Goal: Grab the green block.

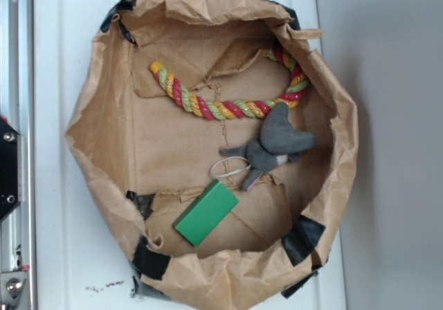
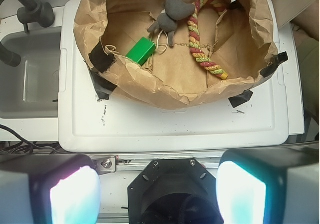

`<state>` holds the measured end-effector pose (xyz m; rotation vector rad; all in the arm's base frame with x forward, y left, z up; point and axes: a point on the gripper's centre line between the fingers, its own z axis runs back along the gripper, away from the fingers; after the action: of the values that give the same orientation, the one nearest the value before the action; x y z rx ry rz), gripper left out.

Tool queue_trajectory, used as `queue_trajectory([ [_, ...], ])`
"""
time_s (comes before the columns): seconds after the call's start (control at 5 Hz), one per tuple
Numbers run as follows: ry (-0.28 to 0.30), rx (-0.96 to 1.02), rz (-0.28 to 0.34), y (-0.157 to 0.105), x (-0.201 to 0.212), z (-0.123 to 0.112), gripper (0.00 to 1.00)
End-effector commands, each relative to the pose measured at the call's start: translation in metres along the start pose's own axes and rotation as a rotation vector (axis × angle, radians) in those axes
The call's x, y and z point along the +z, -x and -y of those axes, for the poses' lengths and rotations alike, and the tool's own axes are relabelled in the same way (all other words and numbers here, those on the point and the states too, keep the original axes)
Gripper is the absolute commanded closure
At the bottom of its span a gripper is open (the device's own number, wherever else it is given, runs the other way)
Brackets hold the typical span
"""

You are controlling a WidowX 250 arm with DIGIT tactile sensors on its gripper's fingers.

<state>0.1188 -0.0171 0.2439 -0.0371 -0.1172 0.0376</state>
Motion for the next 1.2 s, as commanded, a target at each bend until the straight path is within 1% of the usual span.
queue_trajectory([
  [0.0, 0.0, 0.0, 0.0, 0.0, 0.0, 0.0, 0.0],
  [0.2, -0.016, 0.152, -0.023, -0.028, -0.004, 0.02, 0.0],
  [0.4, -0.022, 0.379, -0.027, -0.059, -0.009, 0.029, 0.0],
  [0.6, -0.022, 0.624, -0.008, -0.075, -0.017, 0.026, 0.0],
  [0.8, -0.031, 0.738, 0.083, -0.093, -0.05, 0.011, 0.0],
  [1.0, -0.031, 0.738, 0.083, -0.093, -0.05, 0.011, 0.0],
])
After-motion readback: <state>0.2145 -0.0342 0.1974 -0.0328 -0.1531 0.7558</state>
